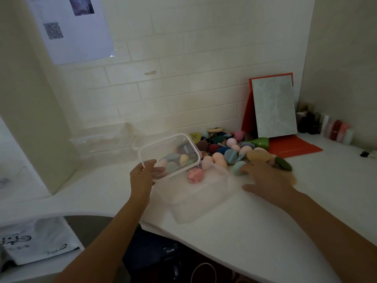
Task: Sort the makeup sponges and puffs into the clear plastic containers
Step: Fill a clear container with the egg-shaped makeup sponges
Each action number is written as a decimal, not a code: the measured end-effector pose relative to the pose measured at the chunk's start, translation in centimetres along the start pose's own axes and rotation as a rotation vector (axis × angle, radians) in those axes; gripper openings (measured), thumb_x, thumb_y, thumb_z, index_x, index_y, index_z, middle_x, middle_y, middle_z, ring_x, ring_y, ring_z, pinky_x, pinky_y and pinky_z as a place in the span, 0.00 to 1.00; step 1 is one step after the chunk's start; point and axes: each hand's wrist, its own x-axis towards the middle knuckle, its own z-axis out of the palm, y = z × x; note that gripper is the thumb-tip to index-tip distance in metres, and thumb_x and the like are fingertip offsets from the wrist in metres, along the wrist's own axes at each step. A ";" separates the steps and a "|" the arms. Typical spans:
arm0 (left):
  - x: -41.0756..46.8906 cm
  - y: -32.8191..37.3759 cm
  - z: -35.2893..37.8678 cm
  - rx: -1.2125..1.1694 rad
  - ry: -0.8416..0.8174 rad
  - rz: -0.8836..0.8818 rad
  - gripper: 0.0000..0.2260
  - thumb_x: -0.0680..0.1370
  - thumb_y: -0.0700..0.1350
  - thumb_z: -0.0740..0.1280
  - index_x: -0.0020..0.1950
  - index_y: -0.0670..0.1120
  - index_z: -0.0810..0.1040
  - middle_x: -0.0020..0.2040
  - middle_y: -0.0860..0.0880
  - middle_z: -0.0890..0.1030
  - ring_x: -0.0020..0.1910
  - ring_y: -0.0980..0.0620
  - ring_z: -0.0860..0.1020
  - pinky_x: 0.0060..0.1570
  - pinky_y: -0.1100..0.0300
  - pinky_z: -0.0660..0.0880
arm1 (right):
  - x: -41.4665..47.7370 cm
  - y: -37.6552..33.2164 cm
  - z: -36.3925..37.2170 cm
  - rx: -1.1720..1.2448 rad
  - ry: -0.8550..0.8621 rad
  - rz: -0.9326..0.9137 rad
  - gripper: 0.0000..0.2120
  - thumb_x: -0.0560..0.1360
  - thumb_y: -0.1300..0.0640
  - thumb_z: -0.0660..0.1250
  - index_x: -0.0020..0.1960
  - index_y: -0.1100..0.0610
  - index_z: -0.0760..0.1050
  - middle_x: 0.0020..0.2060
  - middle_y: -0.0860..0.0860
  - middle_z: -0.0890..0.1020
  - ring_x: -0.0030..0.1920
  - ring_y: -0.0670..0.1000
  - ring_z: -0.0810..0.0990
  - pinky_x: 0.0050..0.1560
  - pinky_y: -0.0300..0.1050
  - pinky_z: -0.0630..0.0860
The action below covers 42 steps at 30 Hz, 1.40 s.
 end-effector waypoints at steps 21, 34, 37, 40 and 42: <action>-1.9 -0.4 0.1 -0.304 -0.116 -0.130 0.10 0.76 0.41 0.66 0.56 0.41 0.78 0.47 0.43 0.84 0.47 0.45 0.83 0.53 0.49 0.77 | 2.0 -8.9 -4.2 0.627 -0.053 -0.306 0.11 0.71 0.55 0.73 0.52 0.46 0.79 0.46 0.42 0.80 0.45 0.41 0.79 0.50 0.41 0.79; -2.5 -2.2 -0.9 -0.119 -0.334 -0.057 0.18 0.69 0.40 0.66 0.60 0.46 0.76 0.43 0.48 0.85 0.44 0.52 0.83 0.46 0.55 0.78 | 3.9 -14.2 -1.2 0.432 -0.213 -0.354 0.08 0.72 0.55 0.70 0.47 0.51 0.71 0.44 0.45 0.78 0.44 0.46 0.77 0.37 0.33 0.67; -2.1 -2.7 -1.3 -0.119 -0.393 -0.040 0.22 0.66 0.40 0.64 0.60 0.45 0.74 0.49 0.46 0.84 0.49 0.49 0.82 0.42 0.58 0.78 | 4.5 -14.1 0.2 0.517 -0.167 -0.341 0.08 0.69 0.57 0.74 0.41 0.51 0.74 0.42 0.47 0.81 0.42 0.45 0.79 0.40 0.33 0.73; -2.2 -3.1 -1.4 -0.121 -0.438 -0.006 0.28 0.64 0.42 0.66 0.65 0.42 0.72 0.56 0.41 0.81 0.55 0.45 0.80 0.46 0.58 0.77 | 4.4 -14.3 0.7 0.577 -0.175 -0.352 0.08 0.68 0.59 0.75 0.40 0.53 0.75 0.42 0.50 0.83 0.42 0.48 0.81 0.42 0.40 0.76; -2.1 -3.2 -1.4 -0.143 -0.430 -0.007 0.32 0.60 0.43 0.67 0.65 0.41 0.71 0.55 0.40 0.81 0.54 0.45 0.80 0.44 0.58 0.77 | 4.3 -14.5 0.9 0.609 -0.208 -0.346 0.09 0.67 0.59 0.75 0.40 0.53 0.75 0.41 0.50 0.82 0.42 0.49 0.81 0.45 0.44 0.78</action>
